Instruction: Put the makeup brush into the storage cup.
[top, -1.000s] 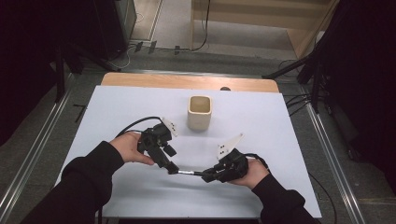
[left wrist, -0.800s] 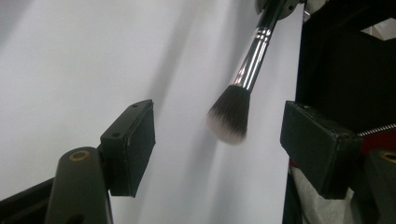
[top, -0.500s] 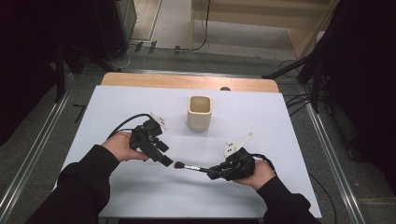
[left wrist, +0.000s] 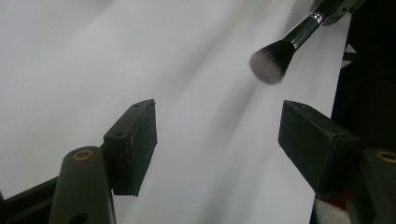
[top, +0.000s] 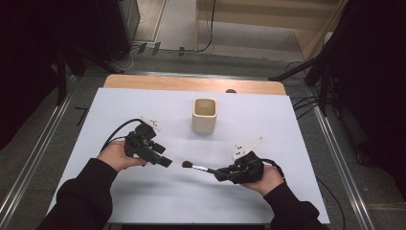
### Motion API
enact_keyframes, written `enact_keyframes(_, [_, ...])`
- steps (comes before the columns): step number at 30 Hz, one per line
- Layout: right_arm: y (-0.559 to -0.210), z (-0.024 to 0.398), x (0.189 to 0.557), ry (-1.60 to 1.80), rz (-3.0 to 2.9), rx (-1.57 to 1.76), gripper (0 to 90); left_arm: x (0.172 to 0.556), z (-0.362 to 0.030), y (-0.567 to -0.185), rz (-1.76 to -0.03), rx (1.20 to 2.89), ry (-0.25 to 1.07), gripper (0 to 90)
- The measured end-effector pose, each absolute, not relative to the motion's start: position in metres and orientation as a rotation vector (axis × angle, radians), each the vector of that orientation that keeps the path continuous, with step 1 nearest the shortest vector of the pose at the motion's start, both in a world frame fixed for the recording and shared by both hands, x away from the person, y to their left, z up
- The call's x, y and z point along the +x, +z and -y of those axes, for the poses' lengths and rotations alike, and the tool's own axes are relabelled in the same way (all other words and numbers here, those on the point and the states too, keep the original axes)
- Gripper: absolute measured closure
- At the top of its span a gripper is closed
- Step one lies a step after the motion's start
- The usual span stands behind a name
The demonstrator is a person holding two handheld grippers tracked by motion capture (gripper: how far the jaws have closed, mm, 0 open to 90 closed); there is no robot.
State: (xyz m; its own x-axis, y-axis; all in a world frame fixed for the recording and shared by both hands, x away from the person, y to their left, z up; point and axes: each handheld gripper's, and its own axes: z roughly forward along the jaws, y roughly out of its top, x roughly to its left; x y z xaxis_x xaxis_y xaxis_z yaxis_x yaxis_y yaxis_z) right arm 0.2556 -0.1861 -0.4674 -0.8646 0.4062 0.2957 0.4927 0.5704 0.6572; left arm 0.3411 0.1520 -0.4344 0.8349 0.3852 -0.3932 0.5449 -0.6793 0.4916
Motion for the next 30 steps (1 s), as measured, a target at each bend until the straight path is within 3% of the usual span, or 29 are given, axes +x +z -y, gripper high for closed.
enact_keyframes(11, [-0.47, 0.189, 0.251, -1.172, 2.645, -0.879, 79.4, 0.324, -0.154, -0.432, -0.701, 2.369, -0.26, 28.9])
enact_keyframes(30, [-0.468, 0.19, 0.24, -1.224, 2.631, -1.047, 79.5, 0.306, -0.163, -0.44, -0.854, 2.235, -0.247, 28.1])
